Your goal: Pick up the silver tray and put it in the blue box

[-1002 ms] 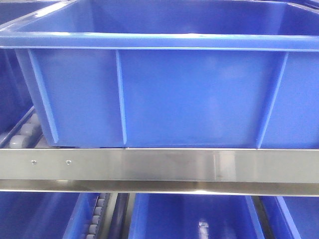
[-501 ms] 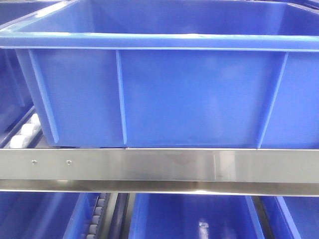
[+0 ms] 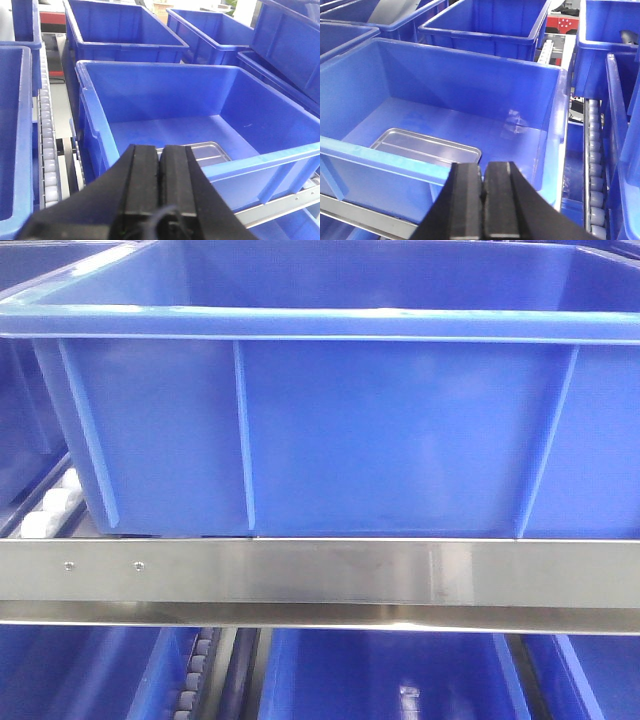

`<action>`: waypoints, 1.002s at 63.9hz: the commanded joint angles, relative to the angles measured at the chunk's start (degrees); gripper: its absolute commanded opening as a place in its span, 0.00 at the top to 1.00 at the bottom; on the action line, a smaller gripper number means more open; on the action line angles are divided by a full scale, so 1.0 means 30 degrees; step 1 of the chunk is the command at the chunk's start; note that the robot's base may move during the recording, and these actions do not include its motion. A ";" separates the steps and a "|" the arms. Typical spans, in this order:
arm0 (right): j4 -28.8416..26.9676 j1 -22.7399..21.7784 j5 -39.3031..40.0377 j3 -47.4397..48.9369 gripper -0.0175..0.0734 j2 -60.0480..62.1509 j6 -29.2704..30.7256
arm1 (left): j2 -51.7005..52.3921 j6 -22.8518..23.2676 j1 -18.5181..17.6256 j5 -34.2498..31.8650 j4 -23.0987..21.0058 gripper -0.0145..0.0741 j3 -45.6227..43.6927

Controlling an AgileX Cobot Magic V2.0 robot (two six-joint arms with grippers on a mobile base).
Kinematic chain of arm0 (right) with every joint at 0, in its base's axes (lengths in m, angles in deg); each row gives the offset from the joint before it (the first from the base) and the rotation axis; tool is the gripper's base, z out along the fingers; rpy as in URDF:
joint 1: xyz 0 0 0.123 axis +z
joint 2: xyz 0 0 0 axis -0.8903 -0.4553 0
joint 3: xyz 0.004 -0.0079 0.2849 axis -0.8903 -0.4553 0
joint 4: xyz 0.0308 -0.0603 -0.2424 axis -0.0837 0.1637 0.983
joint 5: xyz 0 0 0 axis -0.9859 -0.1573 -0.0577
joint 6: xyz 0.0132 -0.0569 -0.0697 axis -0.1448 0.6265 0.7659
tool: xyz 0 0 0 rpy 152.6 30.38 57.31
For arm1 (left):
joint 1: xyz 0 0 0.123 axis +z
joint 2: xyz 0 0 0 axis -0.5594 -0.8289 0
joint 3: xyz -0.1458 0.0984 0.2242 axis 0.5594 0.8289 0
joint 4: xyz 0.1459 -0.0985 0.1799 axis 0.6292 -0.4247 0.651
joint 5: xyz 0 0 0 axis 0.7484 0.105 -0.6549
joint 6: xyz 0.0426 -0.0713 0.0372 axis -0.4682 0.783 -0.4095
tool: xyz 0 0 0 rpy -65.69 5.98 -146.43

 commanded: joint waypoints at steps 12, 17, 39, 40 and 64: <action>0.0521 -0.0022 0.1572 0.0474 0.75 -0.0195 0.0228 | -0.0149 -0.0005 -0.0127 -0.1607 0.0047 0.94 -0.0520; 0.0521 -0.0022 0.1556 0.0474 0.75 -0.0195 0.0228 | -0.0149 -0.0005 -0.0127 -0.1607 0.0047 0.94 -0.0520; 0.0521 -0.0022 0.1556 0.0474 0.75 -0.0195 0.0228 | -0.0149 -0.5079 -0.0087 -0.1557 -0.5146 0.94 -0.0377; 0.0521 -0.0022 0.1556 0.0474 0.75 -0.0195 0.0228 | -0.0149 -0.6193 0.0003 -0.1557 -0.6411 0.94 -0.0334; 0.0521 -0.0022 0.1556 0.0474 0.75 -0.0195 0.0228 | 0.2681 -1.2479 0.6234 -0.4659 -1.0861 0.94 0.4170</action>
